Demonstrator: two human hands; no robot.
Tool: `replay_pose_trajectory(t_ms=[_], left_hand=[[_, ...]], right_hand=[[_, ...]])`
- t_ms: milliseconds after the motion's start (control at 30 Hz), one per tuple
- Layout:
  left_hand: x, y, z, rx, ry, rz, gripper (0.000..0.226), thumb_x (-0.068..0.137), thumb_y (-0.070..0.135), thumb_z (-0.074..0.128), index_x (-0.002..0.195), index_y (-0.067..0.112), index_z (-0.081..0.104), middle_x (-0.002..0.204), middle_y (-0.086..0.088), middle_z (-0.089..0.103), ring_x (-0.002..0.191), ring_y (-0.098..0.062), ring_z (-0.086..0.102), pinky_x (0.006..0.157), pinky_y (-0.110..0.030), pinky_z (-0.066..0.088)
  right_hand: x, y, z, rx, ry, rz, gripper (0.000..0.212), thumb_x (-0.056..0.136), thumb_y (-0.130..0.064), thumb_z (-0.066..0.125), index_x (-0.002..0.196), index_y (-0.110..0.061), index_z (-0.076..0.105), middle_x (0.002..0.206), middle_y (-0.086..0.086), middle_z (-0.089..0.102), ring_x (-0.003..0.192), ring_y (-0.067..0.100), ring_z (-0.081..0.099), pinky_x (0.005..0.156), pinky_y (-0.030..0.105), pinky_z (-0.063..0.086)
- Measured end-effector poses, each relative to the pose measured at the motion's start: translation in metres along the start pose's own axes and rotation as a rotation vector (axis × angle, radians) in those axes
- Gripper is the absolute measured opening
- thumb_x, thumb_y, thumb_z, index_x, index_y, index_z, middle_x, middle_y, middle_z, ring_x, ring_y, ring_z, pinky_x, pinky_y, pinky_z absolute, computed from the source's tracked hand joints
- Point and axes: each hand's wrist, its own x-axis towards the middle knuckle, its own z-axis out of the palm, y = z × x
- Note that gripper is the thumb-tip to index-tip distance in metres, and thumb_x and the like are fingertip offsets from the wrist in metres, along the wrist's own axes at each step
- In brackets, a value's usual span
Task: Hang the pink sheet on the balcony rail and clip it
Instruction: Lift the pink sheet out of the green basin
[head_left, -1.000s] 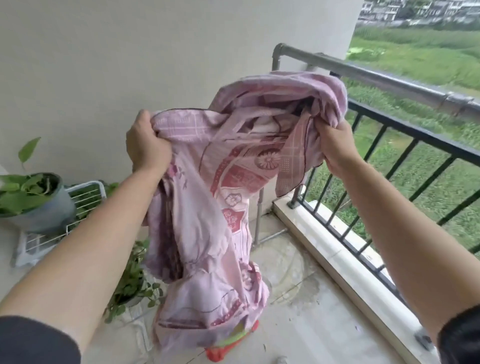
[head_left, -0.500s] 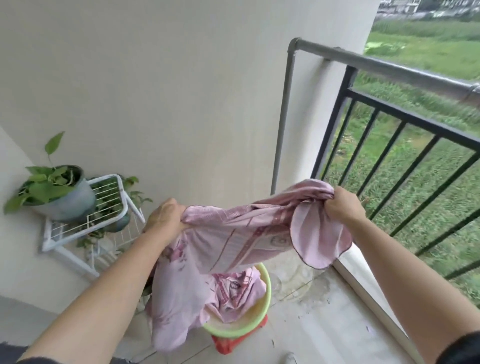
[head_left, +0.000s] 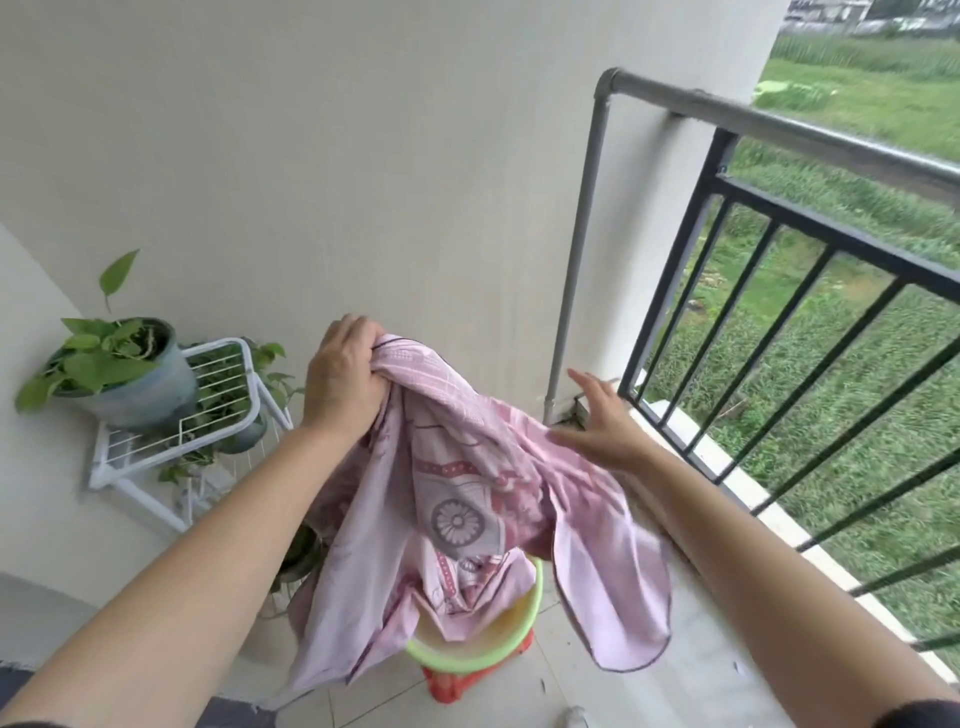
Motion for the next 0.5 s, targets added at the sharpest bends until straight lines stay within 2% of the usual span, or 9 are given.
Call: replay_pose_trajectory(t_ms=[67,133,200,233,267,300,367,433,500], left_hand=[[0.002,0.014,0.002,-0.024,0.013,0.078,0.015,0.067,0.002,0.045,0.080,0.006,0.052,0.081,-0.013,0.053,0.081,-0.029,0.046,0.067,-0.037,0.034],[0.001,0.024,0.003,-0.025,0.013,0.124,0.013,0.068,0.002,0.048,0.079,0.008,0.051,0.079,-0.011,0.053,0.077,-0.029,0.047,0.063,-0.037,0.035],[0.002,0.024,0.001,0.044,0.002,0.161,0.017,0.069,-0.004,0.058,0.078,0.009,0.052,0.075,-0.009,0.055,0.070,-0.030,0.052,0.054,-0.034,0.036],[0.002,0.019,0.000,0.114,-0.020,0.181,0.023,0.067,-0.006,0.065,0.077,0.009,0.052,0.074,-0.008,0.055,0.067,-0.030,0.054,0.050,-0.031,0.035],[0.001,0.012,-0.002,0.196,-0.064,0.201,0.028,0.063,-0.006,0.072,0.076,0.010,0.052,0.072,-0.008,0.055,0.064,-0.030,0.056,0.047,-0.029,0.033],[-0.002,0.003,-0.002,0.270,-0.112,0.227,0.032,0.062,-0.001,0.078,0.076,0.011,0.052,0.072,-0.008,0.056,0.063,-0.030,0.057,0.046,-0.027,0.032],[-0.011,-0.018,-0.001,0.369,-0.273,0.226,0.034,0.069,0.022,0.083,0.082,0.013,0.053,0.078,-0.007,0.060,0.070,-0.030,0.062,0.049,-0.029,0.036],[-0.021,-0.034,0.004,0.467,-0.469,0.106,0.028,0.082,0.038,0.071,0.094,0.019,0.054,0.092,-0.005,0.061,0.086,-0.031,0.064,0.059,-0.034,0.045],[-0.030,-0.047,0.008,0.516,-0.594,-0.073,0.025,0.089,0.049,0.058,0.096,0.025,0.058,0.097,-0.002,0.060,0.093,-0.030,0.063,0.066,-0.033,0.044]], right_hand=[[0.004,-0.028,0.010,0.168,-0.071,-0.135,0.102,0.080,-0.037,0.080,0.158,-0.024,0.015,0.160,-0.001,0.024,0.146,0.015,0.026,0.120,0.040,0.025],[0.004,-0.046,0.021,0.295,-0.243,-0.134,0.098,0.081,-0.035,0.080,0.157,-0.028,0.019,0.145,-0.003,0.042,0.133,0.012,0.043,0.112,0.032,0.038],[0.006,-0.049,0.028,0.258,-0.290,-0.159,0.060,0.082,-0.035,0.079,0.135,-0.032,0.050,0.112,0.001,0.064,0.102,0.019,0.062,0.090,0.034,0.053],[0.007,-0.050,0.025,0.154,-0.226,-0.185,0.035,0.084,-0.035,0.077,0.115,-0.032,0.061,0.096,0.000,0.066,0.088,0.019,0.063,0.076,0.035,0.053],[0.009,-0.047,0.018,0.028,-0.132,-0.187,0.021,0.085,-0.034,0.075,0.103,-0.033,0.063,0.088,-0.003,0.065,0.081,0.019,0.061,0.069,0.033,0.049],[0.011,-0.045,0.008,-0.131,-0.019,-0.162,0.020,0.086,-0.033,0.071,0.105,-0.035,0.065,0.086,-0.004,0.067,0.079,0.019,0.062,0.068,0.032,0.050],[0.012,-0.041,-0.017,-0.361,0.159,-0.176,0.033,0.085,-0.023,0.064,0.114,-0.038,0.065,0.093,0.000,0.073,0.081,0.025,0.068,0.069,0.038,0.057],[0.014,-0.038,-0.044,-0.412,0.310,-0.289,0.040,0.085,-0.012,0.062,0.121,-0.030,0.066,0.099,0.004,0.073,0.080,0.030,0.069,0.068,0.043,0.059],[0.011,-0.041,-0.072,-0.397,0.451,-0.357,0.038,0.090,-0.009,0.060,0.125,-0.021,0.066,0.101,0.007,0.066,0.073,0.031,0.066,0.065,0.043,0.059]])
